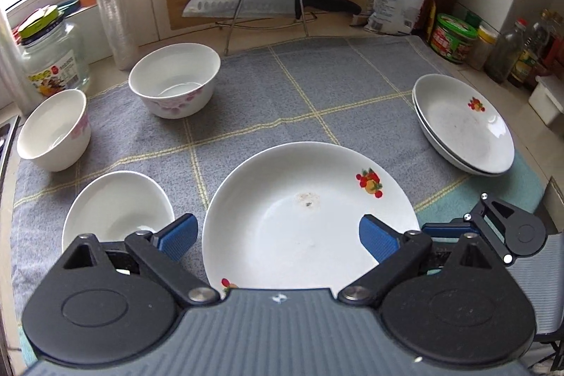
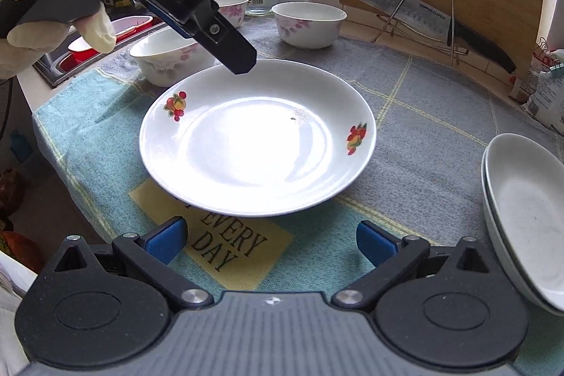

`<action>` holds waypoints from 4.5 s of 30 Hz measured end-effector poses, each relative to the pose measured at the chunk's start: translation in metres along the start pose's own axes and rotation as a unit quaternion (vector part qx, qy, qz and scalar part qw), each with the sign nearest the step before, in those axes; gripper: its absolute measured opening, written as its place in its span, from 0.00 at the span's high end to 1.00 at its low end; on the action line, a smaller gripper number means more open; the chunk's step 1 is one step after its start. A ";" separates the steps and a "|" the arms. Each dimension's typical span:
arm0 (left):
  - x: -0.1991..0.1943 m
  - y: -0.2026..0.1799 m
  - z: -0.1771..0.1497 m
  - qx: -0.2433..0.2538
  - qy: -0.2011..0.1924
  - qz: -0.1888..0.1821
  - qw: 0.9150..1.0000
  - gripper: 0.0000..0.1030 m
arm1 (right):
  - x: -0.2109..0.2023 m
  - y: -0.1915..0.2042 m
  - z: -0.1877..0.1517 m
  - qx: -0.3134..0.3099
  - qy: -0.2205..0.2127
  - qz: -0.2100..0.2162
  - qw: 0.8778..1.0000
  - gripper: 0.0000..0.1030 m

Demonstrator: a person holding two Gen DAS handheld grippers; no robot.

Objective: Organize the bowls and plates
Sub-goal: 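Carry the stained plate with both grippers toward the stacked white plates, then lower the stained plate onto the stacked white plates with both grippers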

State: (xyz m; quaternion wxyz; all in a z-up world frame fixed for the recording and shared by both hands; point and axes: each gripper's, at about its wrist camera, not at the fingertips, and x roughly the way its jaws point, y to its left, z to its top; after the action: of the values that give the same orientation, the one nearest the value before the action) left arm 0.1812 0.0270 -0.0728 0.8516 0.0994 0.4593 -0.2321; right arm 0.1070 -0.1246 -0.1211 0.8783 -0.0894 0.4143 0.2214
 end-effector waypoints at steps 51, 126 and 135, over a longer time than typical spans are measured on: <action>0.101 0.022 0.059 0.165 0.164 -0.129 0.964 0.34 | 0.021 0.034 0.008 0.049 -0.029 -0.086 0.995 0.00; 0.084 -0.090 0.116 0.197 0.091 -0.129 0.968 0.33 | -0.063 -0.069 -0.001 0.019 -0.033 -0.110 0.993 0.00; 0.099 -0.124 0.134 0.217 0.089 -0.146 0.961 0.32 | -0.073 -0.095 -0.009 0.033 -0.028 -0.138 0.989 0.00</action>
State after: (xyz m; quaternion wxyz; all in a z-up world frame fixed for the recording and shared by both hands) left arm 0.2659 -0.1623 -0.0750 0.7225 0.2341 0.4810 -0.4381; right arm 0.1042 -0.2347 -0.0736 0.9143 -0.1108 0.3798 0.0868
